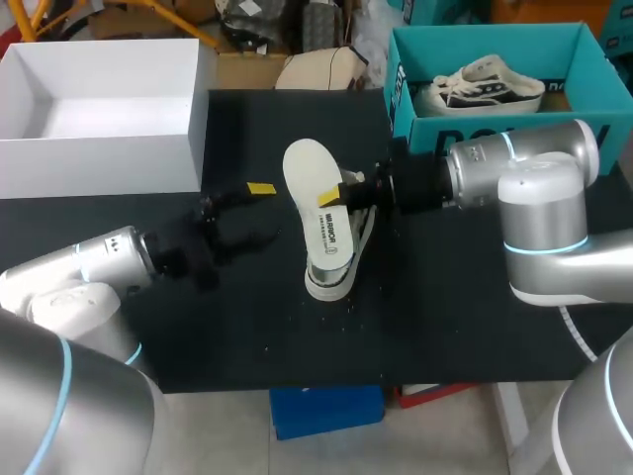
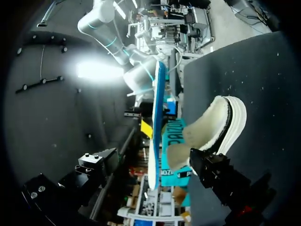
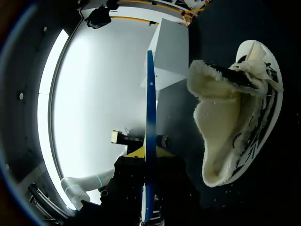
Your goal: Take the shoe out of the shoebox, open the shoe tongue, remove and reinsert the insole, then place the shoe into the shoebox
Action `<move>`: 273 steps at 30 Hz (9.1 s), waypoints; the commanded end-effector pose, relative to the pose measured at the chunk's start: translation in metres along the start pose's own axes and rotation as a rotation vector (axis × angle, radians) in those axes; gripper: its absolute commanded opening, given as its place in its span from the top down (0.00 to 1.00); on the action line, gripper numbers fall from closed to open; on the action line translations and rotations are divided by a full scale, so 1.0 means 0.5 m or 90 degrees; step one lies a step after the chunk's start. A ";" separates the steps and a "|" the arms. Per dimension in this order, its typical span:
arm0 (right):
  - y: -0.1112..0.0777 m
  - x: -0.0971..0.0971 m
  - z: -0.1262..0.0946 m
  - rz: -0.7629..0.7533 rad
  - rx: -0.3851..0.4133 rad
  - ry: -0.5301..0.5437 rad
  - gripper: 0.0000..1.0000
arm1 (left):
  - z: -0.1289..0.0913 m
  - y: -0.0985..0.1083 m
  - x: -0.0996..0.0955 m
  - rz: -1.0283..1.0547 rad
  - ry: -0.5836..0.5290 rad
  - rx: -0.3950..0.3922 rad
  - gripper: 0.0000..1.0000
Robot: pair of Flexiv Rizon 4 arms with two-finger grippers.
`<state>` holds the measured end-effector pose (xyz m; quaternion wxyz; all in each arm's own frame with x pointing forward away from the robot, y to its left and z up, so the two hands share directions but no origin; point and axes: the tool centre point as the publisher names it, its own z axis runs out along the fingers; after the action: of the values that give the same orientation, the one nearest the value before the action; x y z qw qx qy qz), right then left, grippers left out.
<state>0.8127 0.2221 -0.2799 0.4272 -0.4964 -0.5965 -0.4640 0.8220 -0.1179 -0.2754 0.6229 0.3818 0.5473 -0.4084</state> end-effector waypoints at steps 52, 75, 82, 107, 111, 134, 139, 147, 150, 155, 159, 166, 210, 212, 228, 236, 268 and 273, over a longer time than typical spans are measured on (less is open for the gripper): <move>0.000 -0.001 0.003 0.000 -0.001 0.000 1.00 | 0.141 0.011 0.007 0.022 -0.036 0.034 0.99; -0.019 0.042 -0.136 0.004 -0.178 -0.134 0.00 | 0.042 -0.084 0.019 0.007 0.090 0.077 1.00; -0.060 0.042 -0.188 -0.004 -0.256 -0.232 0.00 | -0.015 -0.149 0.048 -0.014 0.164 0.124 1.00; -0.127 0.057 -0.241 -0.127 -0.331 -0.342 0.00 | -0.077 -0.238 0.061 -0.069 0.231 0.185 1.00; -0.156 0.043 -0.253 -0.269 -0.343 -0.415 0.00 | -0.079 -0.245 0.065 -0.070 0.236 0.193 1.00; -0.190 0.022 -0.280 -0.300 -0.356 -0.452 0.00 | -0.082 -0.261 0.080 -0.103 0.221 0.196 1.00; -0.220 0.012 -0.302 -0.287 -0.365 -0.472 0.00 | -0.078 -0.265 0.084 -0.107 0.221 0.201 1.00; -0.246 0.023 -0.325 -0.343 -0.408 -0.483 0.00 | -0.069 -0.275 0.087 -0.103 0.221 0.215 1.00; -0.249 0.028 -0.326 -0.371 -0.414 -0.481 0.00 | -0.069 -0.276 0.085 -0.100 0.219 0.219 1.00; -0.249 0.028 -0.326 -0.371 -0.414 -0.481 0.00 | -0.070 -0.277 0.086 -0.100 0.222 0.216 1.00; -0.249 0.028 -0.326 -0.371 -0.414 -0.481 0.00 | -0.068 -0.279 0.088 -0.102 0.223 0.212 1.00; -0.249 0.028 -0.326 -0.371 -0.414 -0.481 0.00 | -0.059 -0.288 0.090 -0.093 0.219 0.233 1.00; -0.249 0.028 -0.326 -0.371 -0.414 -0.481 0.00 | -0.032 -0.210 0.072 -0.125 0.390 0.536 1.00; -0.249 0.028 -0.326 -0.371 -0.414 -0.481 0.00 | -0.028 -0.204 0.075 -0.124 0.417 0.534 1.00; -0.249 0.028 -0.326 -0.371 -0.414 -0.481 0.00 | 0.004 -0.188 0.115 -0.120 0.499 0.516 1.00; -0.249 0.028 -0.326 -0.371 -0.414 -0.481 0.00 | 0.033 -0.173 0.137 -0.110 0.510 0.516 1.00; -0.249 0.028 -0.326 -0.371 -0.414 -0.481 0.00 | 0.159 -0.054 0.213 -0.093 0.558 0.489 1.00; -0.249 0.028 -0.326 -0.371 -0.414 -0.481 0.00 | 0.163 -0.050 0.211 -0.100 0.568 0.482 0.00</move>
<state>0.6966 0.0540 -0.2475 -0.1323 -0.5477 -0.6487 -0.5116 0.8341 -0.2094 -0.3725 0.1239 0.6696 0.5984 -0.4222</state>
